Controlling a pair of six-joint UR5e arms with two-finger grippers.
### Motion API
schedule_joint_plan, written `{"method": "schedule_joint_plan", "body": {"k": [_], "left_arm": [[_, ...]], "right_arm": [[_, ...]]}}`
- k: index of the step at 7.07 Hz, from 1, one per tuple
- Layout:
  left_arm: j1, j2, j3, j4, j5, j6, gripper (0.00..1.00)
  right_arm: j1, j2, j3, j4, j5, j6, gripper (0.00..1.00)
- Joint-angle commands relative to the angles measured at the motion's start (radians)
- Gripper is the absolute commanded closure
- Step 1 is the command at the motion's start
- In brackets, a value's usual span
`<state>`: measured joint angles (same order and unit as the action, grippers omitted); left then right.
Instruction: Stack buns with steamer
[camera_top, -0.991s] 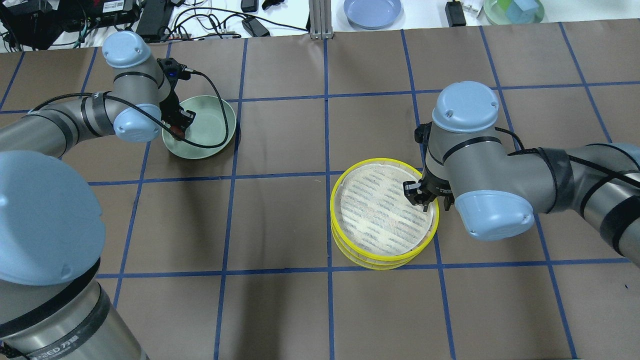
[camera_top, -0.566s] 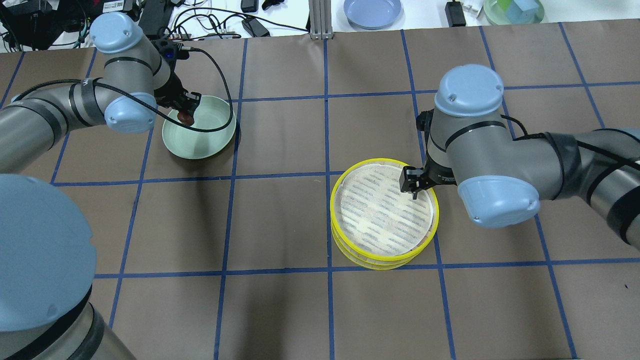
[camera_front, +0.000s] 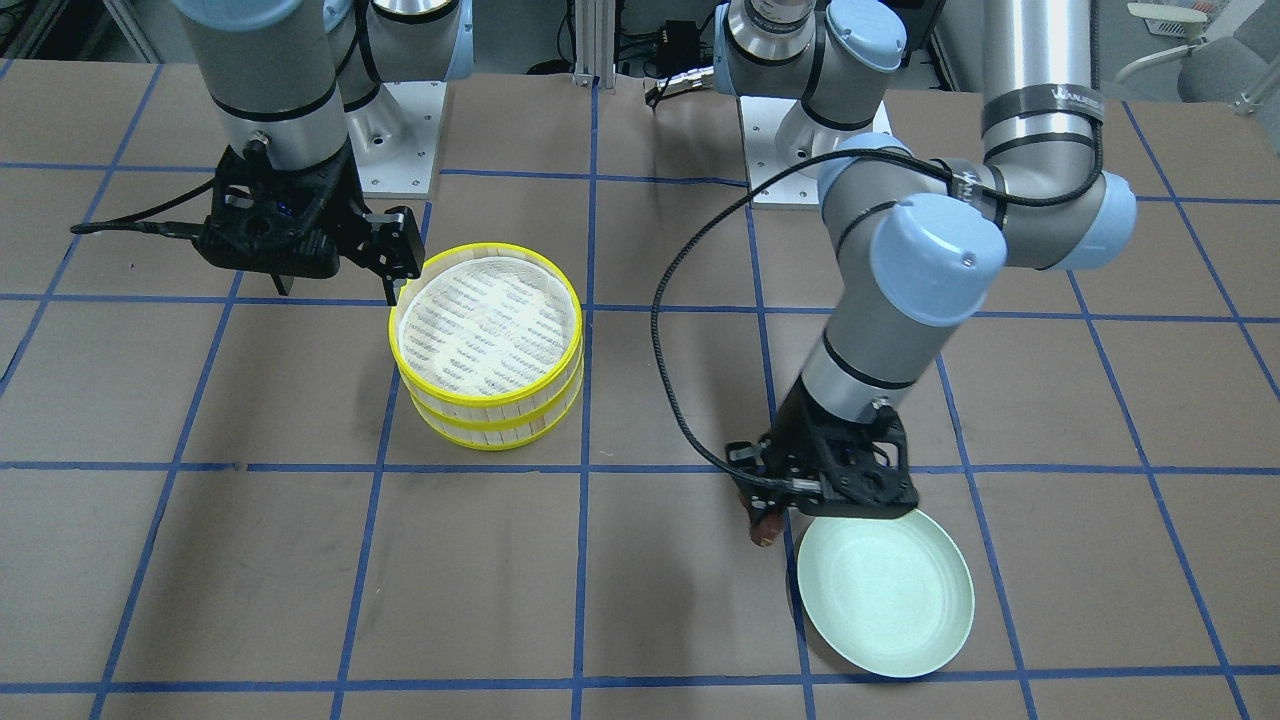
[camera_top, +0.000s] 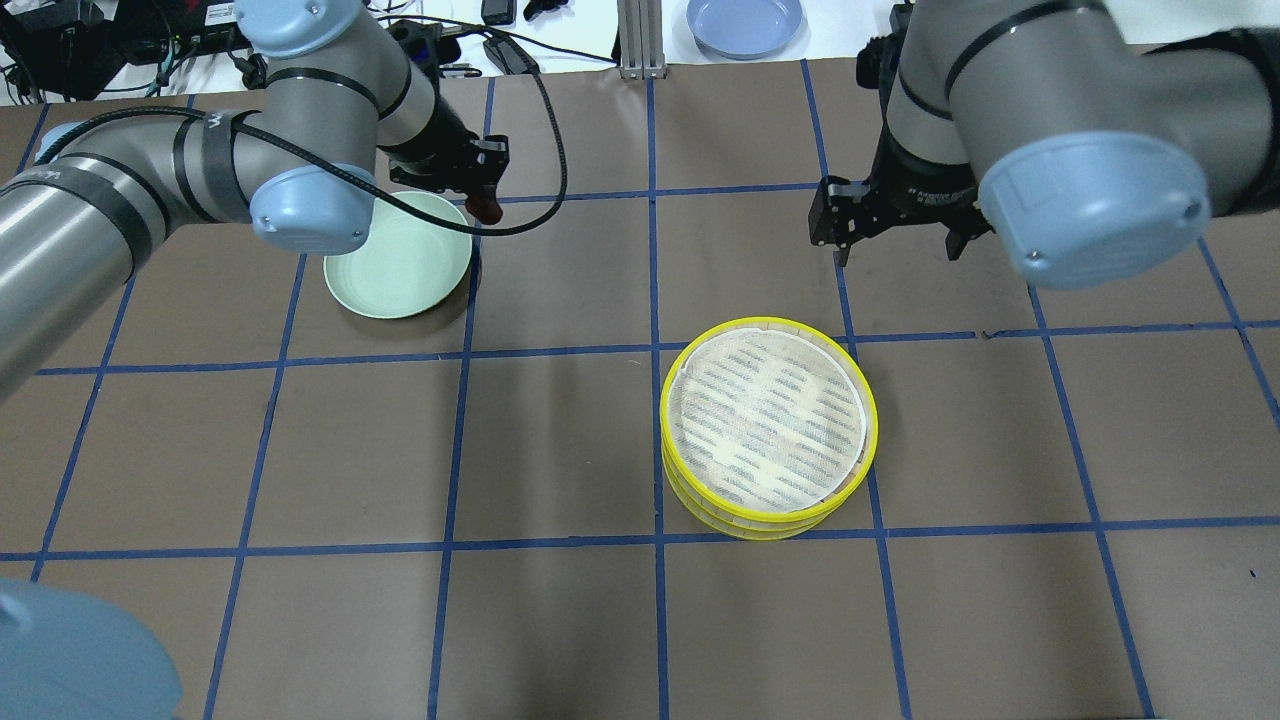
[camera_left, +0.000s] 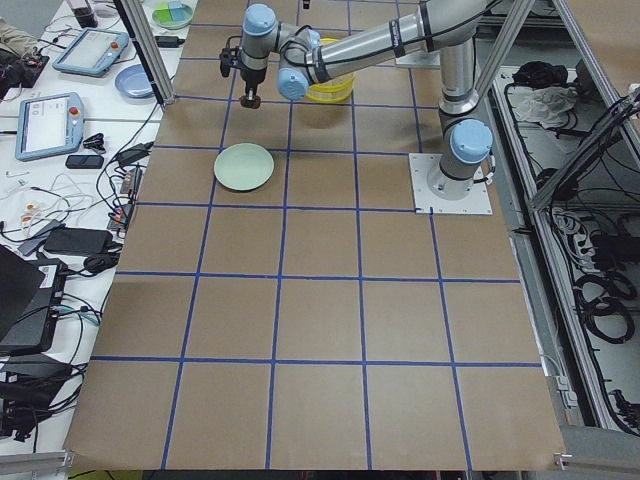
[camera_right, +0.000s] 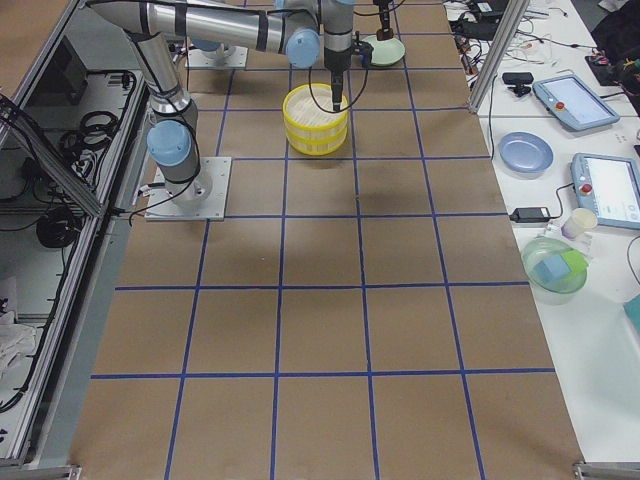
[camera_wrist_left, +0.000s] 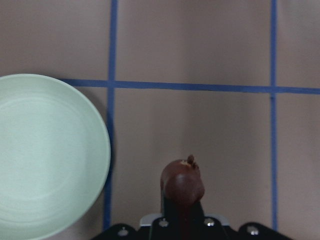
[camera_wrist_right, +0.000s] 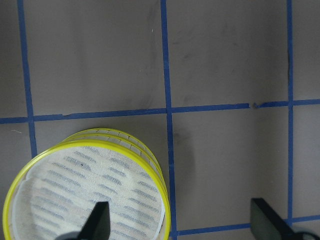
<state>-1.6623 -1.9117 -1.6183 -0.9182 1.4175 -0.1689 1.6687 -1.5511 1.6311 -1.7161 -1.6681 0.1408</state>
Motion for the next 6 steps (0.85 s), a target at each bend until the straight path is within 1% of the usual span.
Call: {"method": "schedule_joint_plan", "body": {"k": [1, 2, 3, 4, 5, 6], "left_arm": [[-0.200, 0.031, -0.002, -0.011, -0.026, -0.305, 1.00], [-0.270, 0.031, -0.012, -0.013, -0.084, -0.375, 1.00], [-0.310, 0.027, -0.023, -0.014, -0.112, -0.449, 1.00], [-0.344, 0.028, -0.046, -0.016, -0.145, -0.464, 1.00], [-0.362, 0.028, -0.075, -0.016, -0.152, -0.466, 1.00], [-0.367, 0.028, -0.089, -0.014, -0.153, -0.489, 0.58]], "right_arm": [[-0.004, -0.030, -0.091, 0.076, 0.063, 0.003, 0.00], [-0.003, -0.030, -0.088, 0.079, 0.059, 0.003, 0.00], [0.000, -0.030, -0.083, 0.082, 0.056, 0.003, 0.00], [-0.001, -0.030, -0.079, 0.087, 0.056, 0.003, 0.00], [-0.001, -0.030, -0.077, 0.089, 0.056, 0.003, 0.00], [-0.001, -0.030, -0.077, 0.089, 0.056, 0.002, 0.00]]}}
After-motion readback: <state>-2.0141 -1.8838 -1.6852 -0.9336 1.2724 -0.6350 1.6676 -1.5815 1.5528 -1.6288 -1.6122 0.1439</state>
